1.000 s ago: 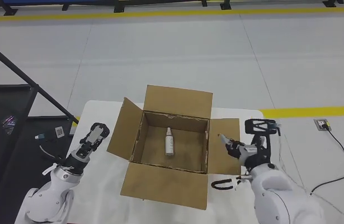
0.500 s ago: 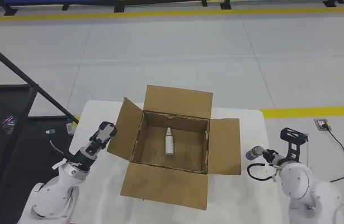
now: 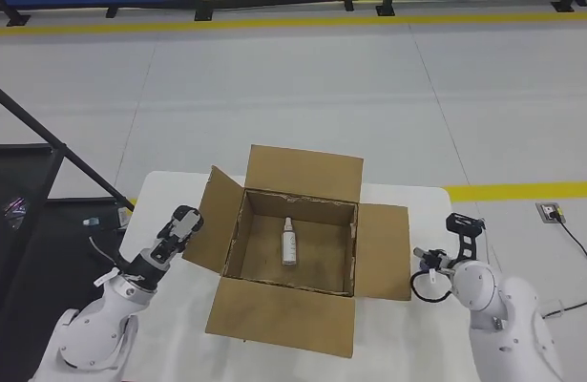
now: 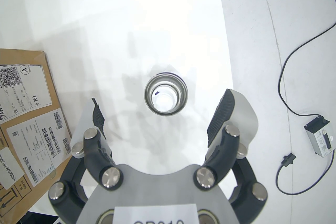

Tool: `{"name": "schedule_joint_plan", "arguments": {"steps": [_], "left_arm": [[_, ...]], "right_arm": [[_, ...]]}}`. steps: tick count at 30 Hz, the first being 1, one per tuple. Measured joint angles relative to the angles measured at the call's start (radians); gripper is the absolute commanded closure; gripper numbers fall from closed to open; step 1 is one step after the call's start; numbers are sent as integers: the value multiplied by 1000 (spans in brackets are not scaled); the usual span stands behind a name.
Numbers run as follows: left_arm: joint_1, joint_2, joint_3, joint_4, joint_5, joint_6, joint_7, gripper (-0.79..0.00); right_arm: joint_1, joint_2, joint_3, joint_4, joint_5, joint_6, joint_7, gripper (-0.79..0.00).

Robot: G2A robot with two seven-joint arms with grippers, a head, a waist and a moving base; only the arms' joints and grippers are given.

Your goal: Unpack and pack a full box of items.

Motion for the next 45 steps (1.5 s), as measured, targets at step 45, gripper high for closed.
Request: {"name": "schedule_joint_plan", "arguments": {"steps": [45], "left_arm": [[66, 5, -56, 23, -75, -72, 33, -785]], "right_arm": [[205, -74, -659, -205, -119, 46, -23, 0]]}}
